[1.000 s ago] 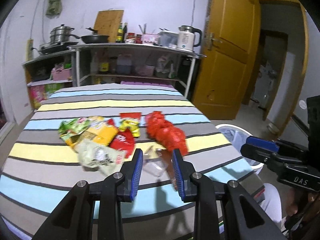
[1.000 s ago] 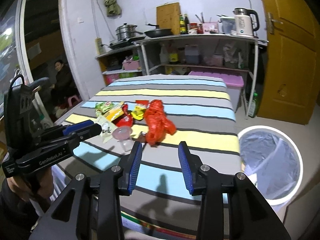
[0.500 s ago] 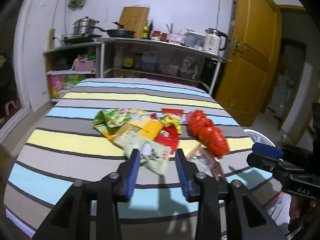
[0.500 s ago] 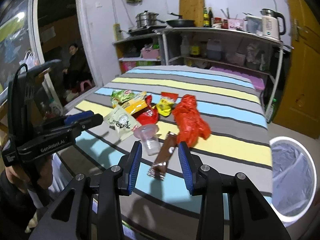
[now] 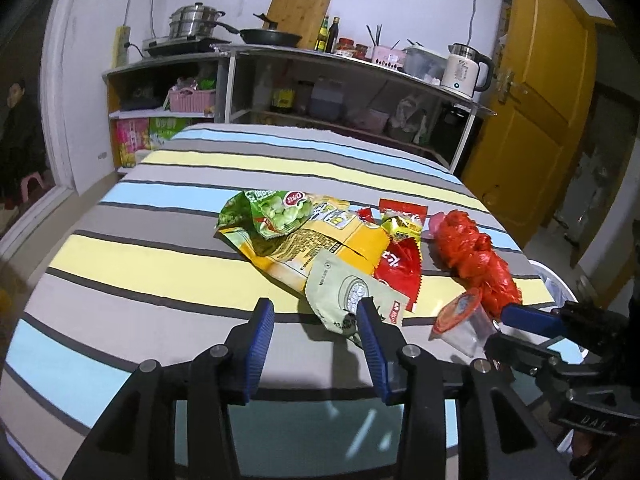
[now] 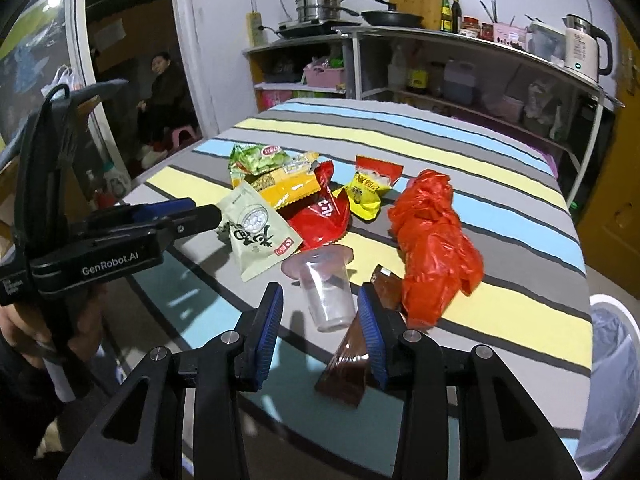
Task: Collect trash
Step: 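Grasp the clear plastic cup with the right tool while the left tool grasps the green snack packet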
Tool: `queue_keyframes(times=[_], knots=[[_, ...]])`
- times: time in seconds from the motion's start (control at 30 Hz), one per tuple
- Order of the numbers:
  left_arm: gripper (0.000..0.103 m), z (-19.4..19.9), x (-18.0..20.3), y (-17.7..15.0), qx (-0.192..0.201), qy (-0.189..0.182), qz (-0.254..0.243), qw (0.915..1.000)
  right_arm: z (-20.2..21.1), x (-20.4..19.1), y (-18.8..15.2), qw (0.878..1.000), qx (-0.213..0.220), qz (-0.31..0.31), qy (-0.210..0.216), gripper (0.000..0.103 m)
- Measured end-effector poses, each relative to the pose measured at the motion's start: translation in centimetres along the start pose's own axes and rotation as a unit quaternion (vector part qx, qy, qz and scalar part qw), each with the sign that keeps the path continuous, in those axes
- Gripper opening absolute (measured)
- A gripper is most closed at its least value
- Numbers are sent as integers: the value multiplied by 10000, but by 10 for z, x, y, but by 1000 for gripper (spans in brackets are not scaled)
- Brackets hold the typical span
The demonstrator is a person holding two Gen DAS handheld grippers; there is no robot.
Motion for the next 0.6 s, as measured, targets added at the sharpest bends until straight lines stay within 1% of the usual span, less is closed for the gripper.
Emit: queue_keyframes(times=[0.17,0.27,0.33,0.5,0.53,0.57,0.6], knots=[[43,-10,3,3,-92,-128,107,9998,-10,5,3,10000,-75,-1,-19,40],[41,-15,5,3,-161,-137,110,9997,-15,7,3,9999,-133,-17,-30,40],[34,-17,7,4,-175,-148,110,9997,-17,7,2,9998,-190,-3,-46,40],[23,-20,9,1,-242,-109,130,9996,-19,9,1,9998,-218,10,-5,40],[20,-21,11,1,-251,-117,116,9995,-20,8,1,9997,-224,21,-17,39],[19,-21,12,1,-253,-128,101,9995,-20,9,1,9997,-234,32,-9,35],[15,-21,13,0,-249,-125,88,9996,-20,9,0,9997,-240,36,-13,30]])
Point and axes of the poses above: each gripper's, at about its wrist camera, not at the fingertips, and z roughly against the way its jaws point, x to its right, y to its top, the point moved 10 cm from there along -z, roughly the way its jaws point, and after that the axes turned 13 degrees about y, right-handed, at the moved point
